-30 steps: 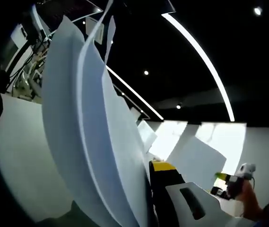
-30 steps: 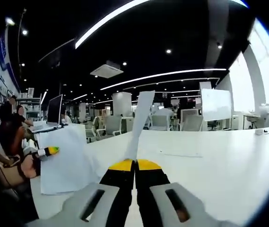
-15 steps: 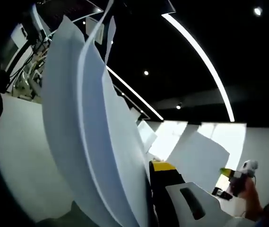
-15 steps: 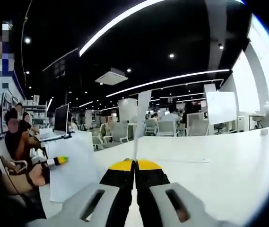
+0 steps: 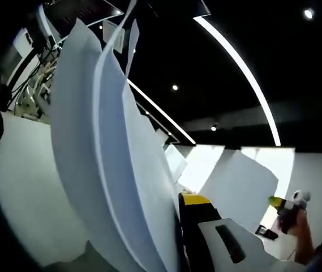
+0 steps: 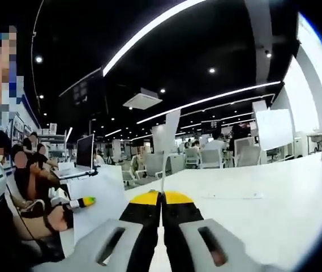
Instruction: Organize the stack of printing papers by aligning and flattening the scattered papers on the table
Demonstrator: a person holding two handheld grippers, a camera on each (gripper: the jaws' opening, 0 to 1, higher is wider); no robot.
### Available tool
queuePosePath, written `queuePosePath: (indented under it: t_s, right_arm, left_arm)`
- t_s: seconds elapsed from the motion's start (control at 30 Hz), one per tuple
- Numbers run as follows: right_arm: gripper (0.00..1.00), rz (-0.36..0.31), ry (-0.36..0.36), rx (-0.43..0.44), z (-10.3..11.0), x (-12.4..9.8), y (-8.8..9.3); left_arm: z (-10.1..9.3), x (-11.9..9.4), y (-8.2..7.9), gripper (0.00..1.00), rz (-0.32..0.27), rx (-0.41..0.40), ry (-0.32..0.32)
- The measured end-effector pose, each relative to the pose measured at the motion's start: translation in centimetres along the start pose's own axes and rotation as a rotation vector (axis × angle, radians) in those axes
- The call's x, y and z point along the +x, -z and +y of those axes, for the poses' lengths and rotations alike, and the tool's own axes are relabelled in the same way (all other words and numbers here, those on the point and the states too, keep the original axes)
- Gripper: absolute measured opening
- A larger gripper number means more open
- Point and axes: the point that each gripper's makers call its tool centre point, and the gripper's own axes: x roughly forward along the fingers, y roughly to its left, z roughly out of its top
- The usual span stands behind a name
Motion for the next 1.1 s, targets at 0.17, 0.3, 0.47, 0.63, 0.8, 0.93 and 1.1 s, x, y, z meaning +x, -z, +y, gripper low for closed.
queuePosePath:
  t_s: [0.17,0.3,0.47,0.63,0.8,0.93,1.1]
  right_arm:
    - [0.0,-0.006,-0.038,-0.006,0.9,-0.1,-0.5]
    - [0.0,-0.024,-0.111,0.041,2.1,-0.1,-1.2]
    - [0.0,-0.042,-0.149,0.063,2.7,-0.3,-1.9]
    - [0.0,-0.061,-0.197,0.087,3.6,-0.3,-2.5]
    - [0.0,-0.055,-0.24,0.082,4.8,-0.2,-2.7]
    - [0.0,-0.059,-0.316,0.076,6.6,-0.3,-2.8]
    - [0.0,-0.057,-0.366,0.073,8.0,-0.5,-3.1]
  left_arm:
    - [-0.1,0.0,0.0,0.11,0.0,0.0,0.0]
    - [-0.1,0.0,0.1,0.11,0.0,0.0,0.0]
    - [-0.2,0.0,0.1,0.11,0.001,0.0,0.0]
    - [-0.3,0.1,0.2,0.11,0.002,0.001,0.0]
    - [-0.2,0.1,0.2,0.11,0.002,0.0,0.0]
    - [-0.2,0.1,0.1,0.11,0.002,0.0,0.0]
    - [-0.2,0.1,0.1,0.11,0.001,-0.001,0.001]
